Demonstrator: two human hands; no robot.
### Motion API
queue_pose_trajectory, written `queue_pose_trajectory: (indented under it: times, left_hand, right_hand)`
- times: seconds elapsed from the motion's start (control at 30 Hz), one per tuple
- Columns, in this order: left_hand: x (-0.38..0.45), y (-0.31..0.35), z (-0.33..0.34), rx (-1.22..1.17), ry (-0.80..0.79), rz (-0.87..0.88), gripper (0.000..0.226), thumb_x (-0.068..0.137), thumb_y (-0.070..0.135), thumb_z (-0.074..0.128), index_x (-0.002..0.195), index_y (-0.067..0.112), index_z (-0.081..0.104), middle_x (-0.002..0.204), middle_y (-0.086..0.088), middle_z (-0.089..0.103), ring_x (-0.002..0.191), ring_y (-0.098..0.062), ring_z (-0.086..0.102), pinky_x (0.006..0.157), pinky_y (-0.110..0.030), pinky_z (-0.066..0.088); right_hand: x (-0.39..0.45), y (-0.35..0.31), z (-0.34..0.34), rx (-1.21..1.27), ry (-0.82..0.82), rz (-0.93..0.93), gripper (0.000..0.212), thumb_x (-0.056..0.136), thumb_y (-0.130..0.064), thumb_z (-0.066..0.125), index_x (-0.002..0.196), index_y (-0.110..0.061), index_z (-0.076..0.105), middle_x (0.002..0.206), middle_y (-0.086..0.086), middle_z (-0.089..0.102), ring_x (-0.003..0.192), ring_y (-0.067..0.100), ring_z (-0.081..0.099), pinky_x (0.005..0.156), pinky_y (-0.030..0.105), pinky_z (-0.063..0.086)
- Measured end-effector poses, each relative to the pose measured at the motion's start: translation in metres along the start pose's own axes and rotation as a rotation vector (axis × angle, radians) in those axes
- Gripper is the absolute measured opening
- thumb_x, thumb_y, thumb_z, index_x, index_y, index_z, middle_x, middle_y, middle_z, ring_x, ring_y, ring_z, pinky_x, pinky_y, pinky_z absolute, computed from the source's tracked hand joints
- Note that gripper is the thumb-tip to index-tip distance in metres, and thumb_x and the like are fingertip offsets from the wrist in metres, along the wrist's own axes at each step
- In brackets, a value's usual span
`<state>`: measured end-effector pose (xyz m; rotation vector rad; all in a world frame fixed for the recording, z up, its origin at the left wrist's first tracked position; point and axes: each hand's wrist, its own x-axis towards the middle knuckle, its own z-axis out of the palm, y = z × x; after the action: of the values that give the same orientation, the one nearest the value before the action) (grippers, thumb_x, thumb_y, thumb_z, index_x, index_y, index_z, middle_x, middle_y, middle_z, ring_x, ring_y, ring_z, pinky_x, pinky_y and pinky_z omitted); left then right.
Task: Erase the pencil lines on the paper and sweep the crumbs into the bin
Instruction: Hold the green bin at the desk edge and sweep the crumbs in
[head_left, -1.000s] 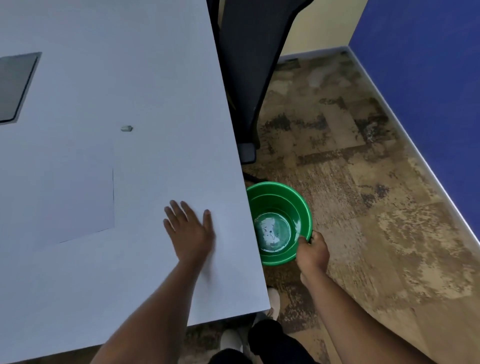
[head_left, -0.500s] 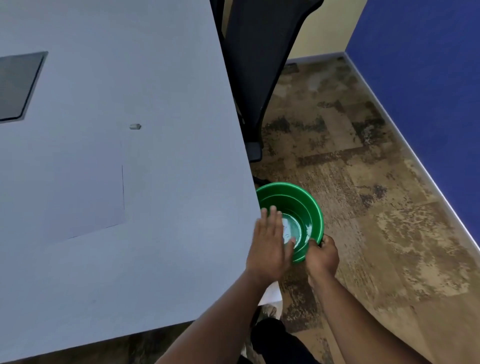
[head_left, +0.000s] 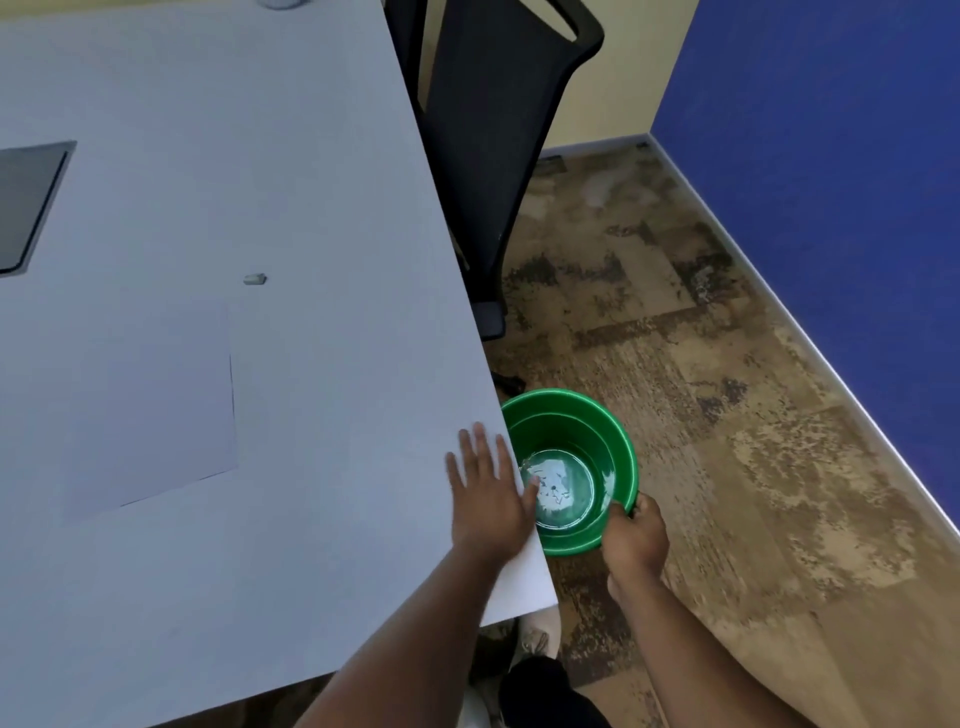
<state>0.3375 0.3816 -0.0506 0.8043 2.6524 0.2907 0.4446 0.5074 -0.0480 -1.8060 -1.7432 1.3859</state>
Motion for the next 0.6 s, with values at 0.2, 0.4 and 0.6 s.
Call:
queue_pose_trajectory:
  times: [0.2,0.4,0.6]
  left_hand:
    - [-0.024,0.039,0.009,-0.138,-0.091,0.352,0.075,0.102,0.051,0.012,0.165,0.011,0.010,0.173,-0.012,-0.003,0.150,-0.028,-0.028,0.128,-0.046,-0.007]
    - [-0.044,0.060,0.005,-0.298,-0.068,0.326,0.062,0.108,0.030,0.042,0.164,0.015,0.023,0.173,-0.007,0.006,0.159,-0.031,-0.009,0.127,-0.038,-0.003]
    - [-0.058,0.088,0.014,-0.418,-0.054,0.181,0.069,0.106,0.033,0.044,0.165,0.013,0.013,0.173,-0.010,-0.003,0.159,-0.030,-0.009,0.127,-0.038,-0.001]
  right_hand:
    - [-0.013,0.001,-0.024,-0.018,0.097,-0.020,0.013,0.096,-0.015,0.053,0.107,-0.014,0.060,0.091,0.007,0.064,0.074,0.027,0.058,0.057,0.028,0.040]
    - [-0.021,0.009,-0.057,0.039,0.219,-0.010,0.017,0.097,-0.016,0.054,0.110,-0.008,0.060,0.100,0.014,0.067,0.079,0.027,0.055,0.066,0.031,0.037]
    - [-0.026,0.015,-0.091,0.153,0.292,-0.016,0.019,0.097,-0.011,0.054,0.114,-0.007,0.061,0.097,0.005,0.059,0.085,0.021,0.051,0.073,0.027,0.034]
